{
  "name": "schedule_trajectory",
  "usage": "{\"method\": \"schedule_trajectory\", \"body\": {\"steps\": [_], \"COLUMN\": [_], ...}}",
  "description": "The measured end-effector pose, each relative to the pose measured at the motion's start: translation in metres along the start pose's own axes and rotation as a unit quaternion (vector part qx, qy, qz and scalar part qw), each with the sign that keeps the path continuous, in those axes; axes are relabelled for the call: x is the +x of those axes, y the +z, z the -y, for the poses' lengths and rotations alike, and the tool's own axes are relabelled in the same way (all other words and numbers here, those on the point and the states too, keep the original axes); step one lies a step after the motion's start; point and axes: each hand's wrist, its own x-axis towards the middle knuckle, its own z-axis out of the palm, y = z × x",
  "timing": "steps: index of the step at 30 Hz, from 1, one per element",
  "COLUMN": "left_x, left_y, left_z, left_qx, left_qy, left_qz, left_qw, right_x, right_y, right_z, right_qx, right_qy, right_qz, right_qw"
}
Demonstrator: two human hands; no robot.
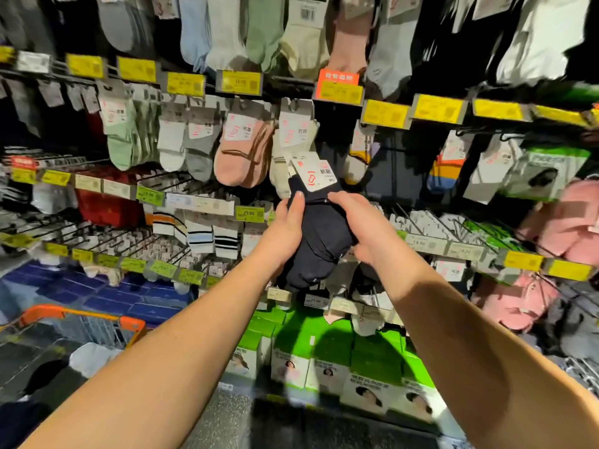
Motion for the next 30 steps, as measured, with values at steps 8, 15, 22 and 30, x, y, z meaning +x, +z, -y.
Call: {"method": "schedule_trajectory", "body": {"steps": [8,15,22,30], "left_x": [0.016,0.037,0.057,0.076], "left_y": [-0.006,-0.024,-0.038,-0.049], "left_z": [-0.002,-0.002,0.001,0.003], "left_qx": [-0.110,-0.164,-0.234,-0.251], "left_qy": [-0.009,-0.026,-0.032,-0.056], "left_qz": [0.003,0.019,0.049,0.014], "left_qw": [0.994,0.986,0.971,0.966], "right_x": [0.022,0.048,0.063,0.085], "right_y": [-0.007,-0.005,0.002,-0.003], "right_z": [0.013,0.015,0.002,0.007], "right_qx": [0.021,0.110,0.212,0.240], "right_qy": [0.024,0.042,0.016,-0.028], "right_qz": [0.018,0.016,0.045,0.020], "right_qw": [0.999,0.993,0.976,0.970]}}
